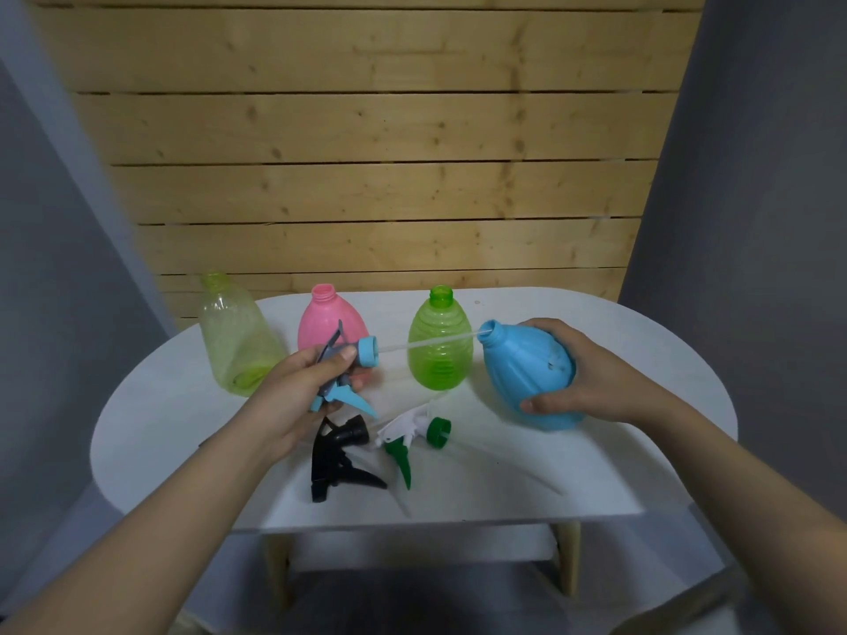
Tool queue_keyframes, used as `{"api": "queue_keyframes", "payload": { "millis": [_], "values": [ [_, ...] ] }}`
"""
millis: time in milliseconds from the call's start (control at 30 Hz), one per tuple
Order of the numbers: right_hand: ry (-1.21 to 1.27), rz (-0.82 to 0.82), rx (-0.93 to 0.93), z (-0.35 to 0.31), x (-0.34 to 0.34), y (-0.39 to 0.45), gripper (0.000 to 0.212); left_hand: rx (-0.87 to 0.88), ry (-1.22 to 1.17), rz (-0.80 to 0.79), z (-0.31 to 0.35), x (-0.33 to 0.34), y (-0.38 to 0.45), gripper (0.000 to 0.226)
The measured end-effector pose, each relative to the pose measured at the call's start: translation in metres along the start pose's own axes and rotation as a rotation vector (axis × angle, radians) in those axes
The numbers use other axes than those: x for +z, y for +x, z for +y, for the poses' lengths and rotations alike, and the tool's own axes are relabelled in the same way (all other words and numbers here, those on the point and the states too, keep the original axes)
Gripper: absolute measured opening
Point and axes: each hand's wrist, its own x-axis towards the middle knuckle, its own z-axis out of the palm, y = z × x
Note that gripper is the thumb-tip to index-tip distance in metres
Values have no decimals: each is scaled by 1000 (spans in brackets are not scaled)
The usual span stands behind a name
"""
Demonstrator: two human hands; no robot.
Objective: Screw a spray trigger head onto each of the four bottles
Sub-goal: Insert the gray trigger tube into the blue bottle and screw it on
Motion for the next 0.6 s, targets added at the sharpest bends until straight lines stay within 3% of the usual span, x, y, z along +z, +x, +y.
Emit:
{"api": "queue_keyframes", "payload": {
  "millis": [167, 367, 600],
  "values": [
    [-21, -7, -29, 2, 1, 1, 75, 26, 65, -2, -2, 0, 2, 11],
    [-212, -42, -34, 2, 7, 3, 87, 153, 236, 12, -1, 5, 3, 14],
    [-102, -169, 7, -14, 14, 2, 69, 165, 318, -104, -3, 25, 1, 10]
  ]
}}
